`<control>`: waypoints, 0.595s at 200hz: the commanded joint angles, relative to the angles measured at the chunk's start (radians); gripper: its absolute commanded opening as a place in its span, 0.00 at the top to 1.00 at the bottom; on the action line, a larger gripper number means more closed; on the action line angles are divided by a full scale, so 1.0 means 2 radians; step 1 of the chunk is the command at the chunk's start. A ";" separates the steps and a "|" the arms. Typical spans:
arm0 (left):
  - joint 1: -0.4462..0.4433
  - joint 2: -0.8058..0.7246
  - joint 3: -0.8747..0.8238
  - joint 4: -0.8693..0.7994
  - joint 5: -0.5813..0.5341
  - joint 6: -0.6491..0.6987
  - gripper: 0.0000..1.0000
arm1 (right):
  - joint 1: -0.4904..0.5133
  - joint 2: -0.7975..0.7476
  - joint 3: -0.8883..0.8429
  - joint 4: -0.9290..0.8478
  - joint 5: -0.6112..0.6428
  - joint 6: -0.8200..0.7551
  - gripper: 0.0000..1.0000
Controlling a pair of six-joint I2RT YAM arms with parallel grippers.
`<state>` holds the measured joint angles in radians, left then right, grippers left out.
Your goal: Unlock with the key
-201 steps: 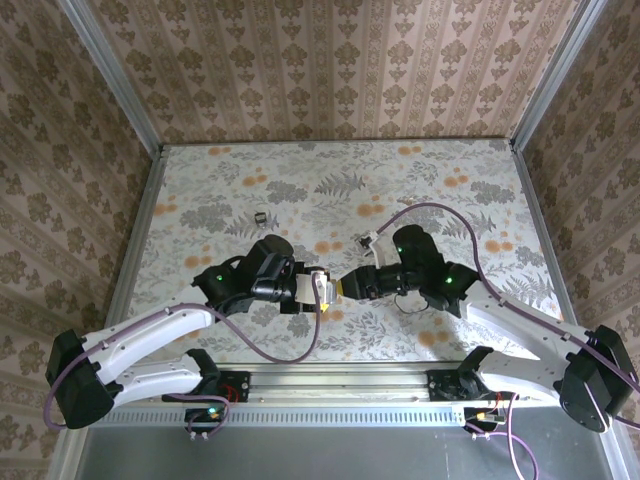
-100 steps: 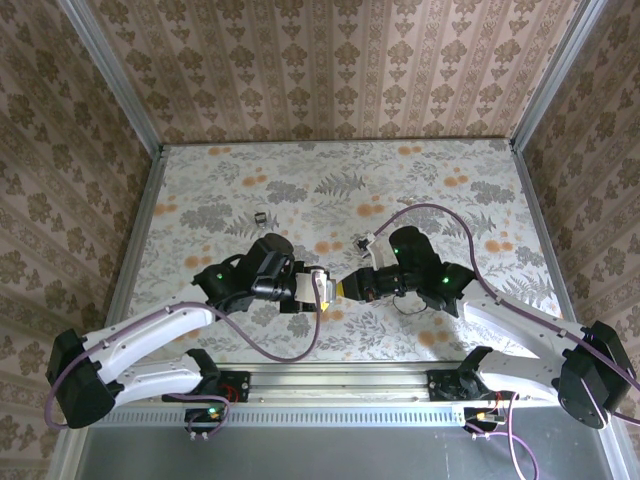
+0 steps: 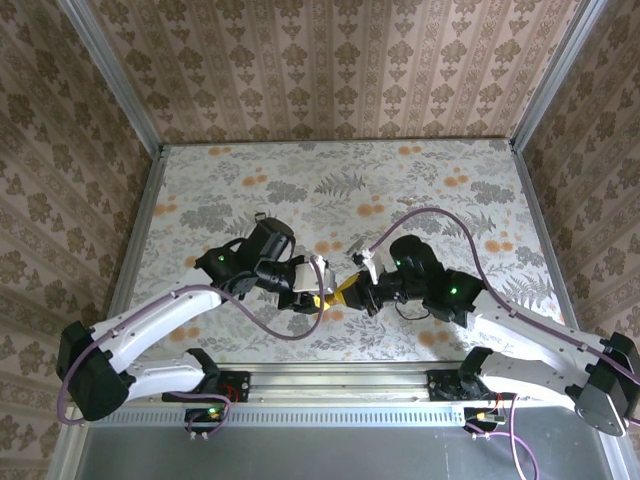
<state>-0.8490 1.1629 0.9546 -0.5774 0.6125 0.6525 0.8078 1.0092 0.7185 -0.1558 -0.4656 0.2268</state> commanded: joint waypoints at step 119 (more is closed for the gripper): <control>0.039 0.021 0.050 0.006 0.133 -0.034 1.00 | 0.082 -0.051 -0.030 0.000 0.091 -0.395 1.00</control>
<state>-0.7902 1.2007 0.9958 -0.6556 0.7971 0.6323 0.9291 0.9245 0.7021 -0.1463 -0.2859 -0.4255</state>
